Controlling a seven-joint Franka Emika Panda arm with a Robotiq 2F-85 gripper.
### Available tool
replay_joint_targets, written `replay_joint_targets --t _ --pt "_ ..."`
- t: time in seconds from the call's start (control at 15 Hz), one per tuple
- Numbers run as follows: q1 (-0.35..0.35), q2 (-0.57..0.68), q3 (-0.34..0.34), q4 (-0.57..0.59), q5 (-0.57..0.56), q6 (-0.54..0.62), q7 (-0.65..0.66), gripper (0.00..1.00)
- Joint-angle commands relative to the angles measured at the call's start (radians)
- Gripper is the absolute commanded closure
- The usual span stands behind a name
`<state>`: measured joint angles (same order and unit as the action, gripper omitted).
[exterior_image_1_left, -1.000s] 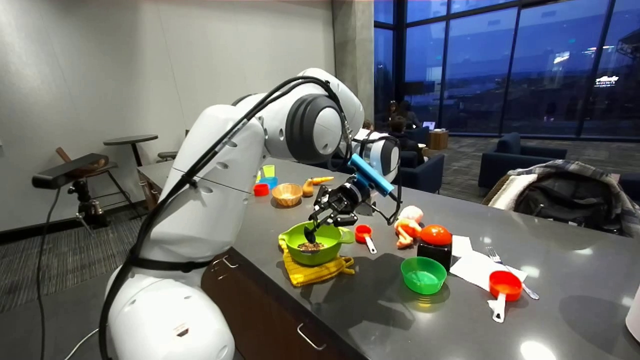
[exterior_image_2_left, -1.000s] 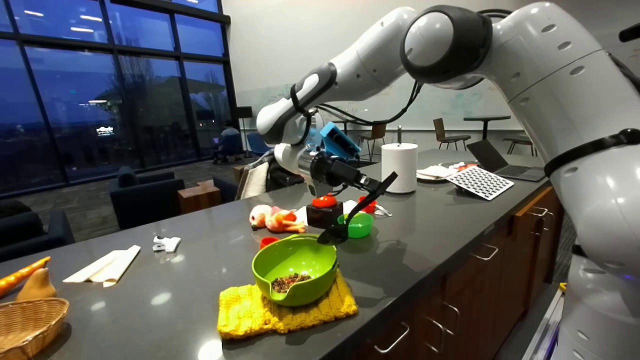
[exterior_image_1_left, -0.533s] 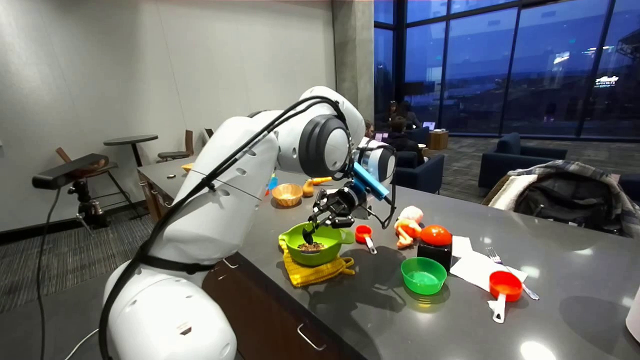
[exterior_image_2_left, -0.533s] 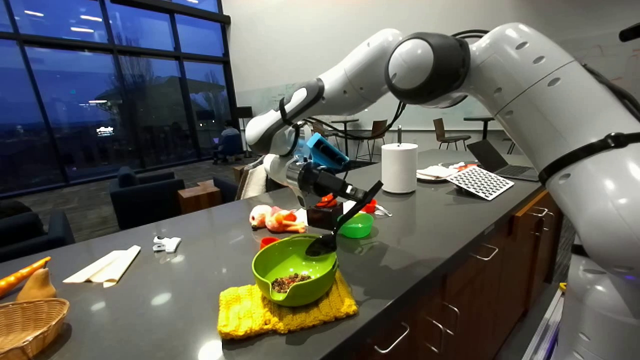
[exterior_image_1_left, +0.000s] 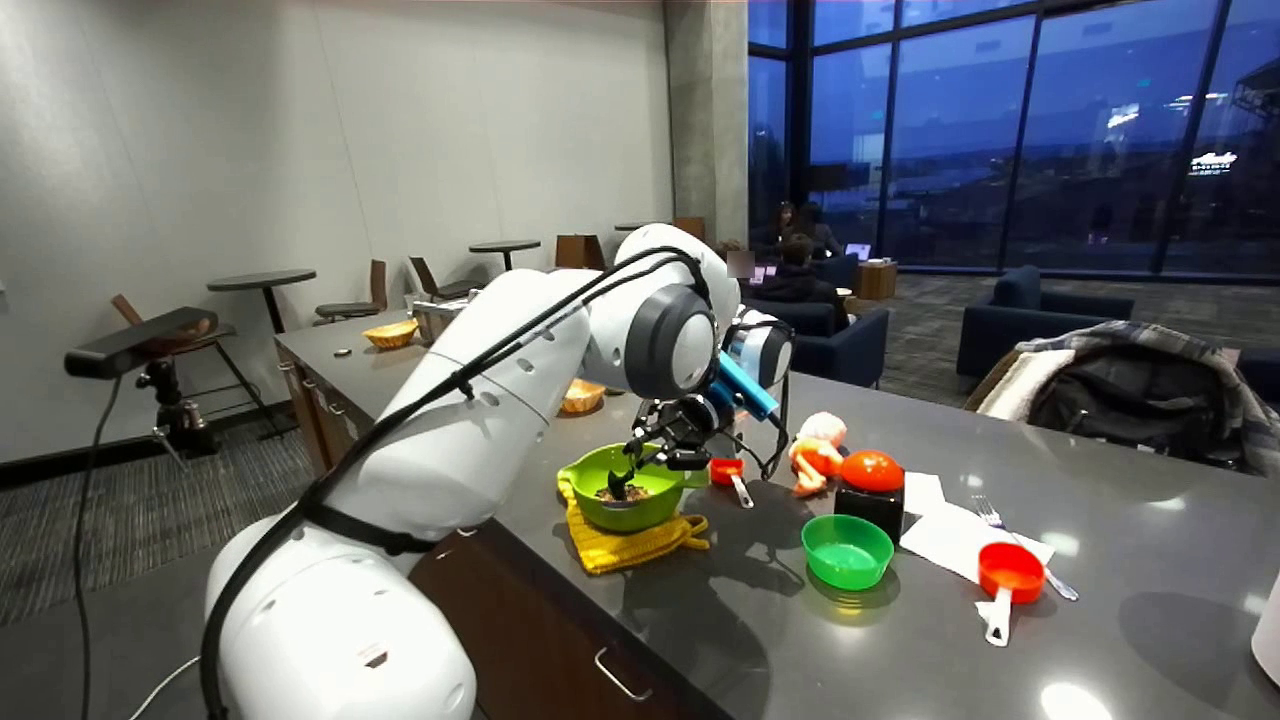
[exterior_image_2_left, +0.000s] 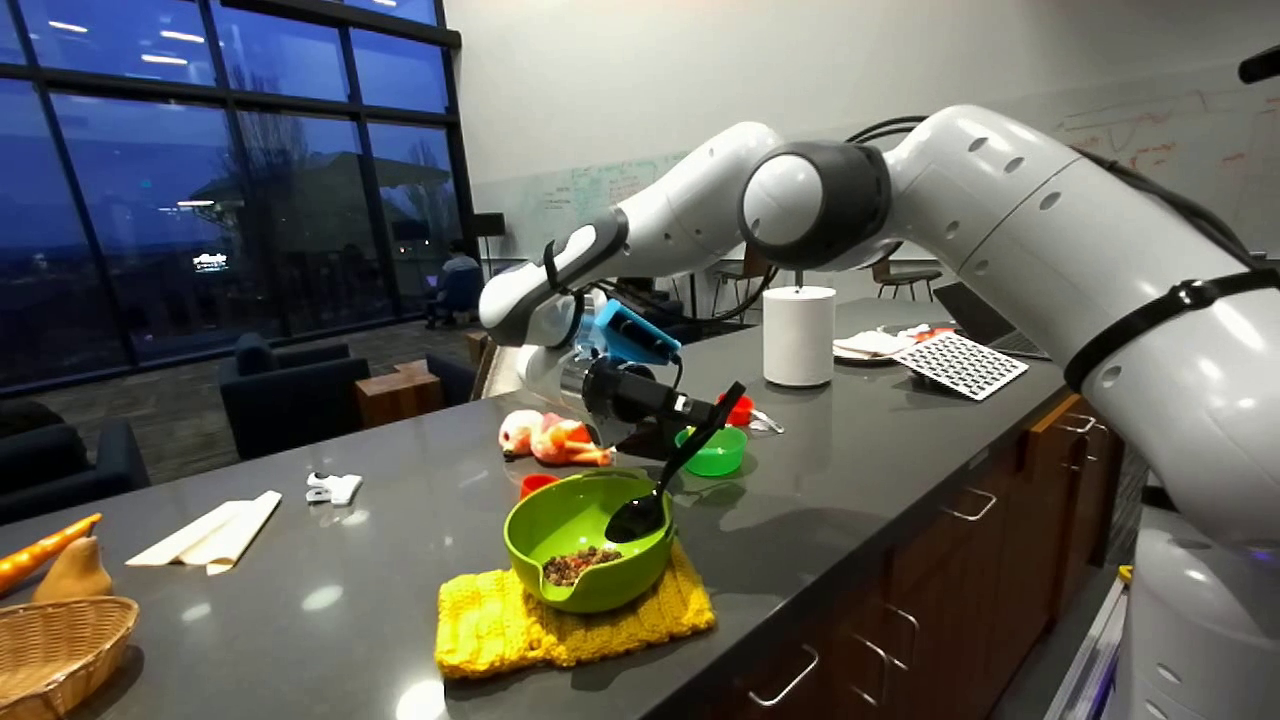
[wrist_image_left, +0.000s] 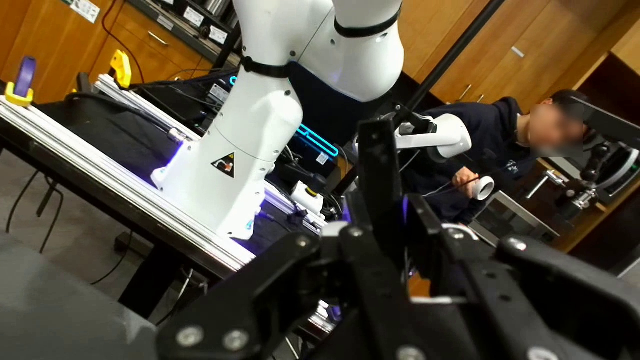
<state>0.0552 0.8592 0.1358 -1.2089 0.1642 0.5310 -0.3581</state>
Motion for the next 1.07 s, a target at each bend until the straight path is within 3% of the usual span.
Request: replay_joint_targets --t 0.0,1.0 --pt "0.01 0.097 -0.004 0.135 0.05 -0.092 0.077 0.94" --pt "0.039 0.355 -0.012 0.511 0.317 -0.271 0.364 0.94"
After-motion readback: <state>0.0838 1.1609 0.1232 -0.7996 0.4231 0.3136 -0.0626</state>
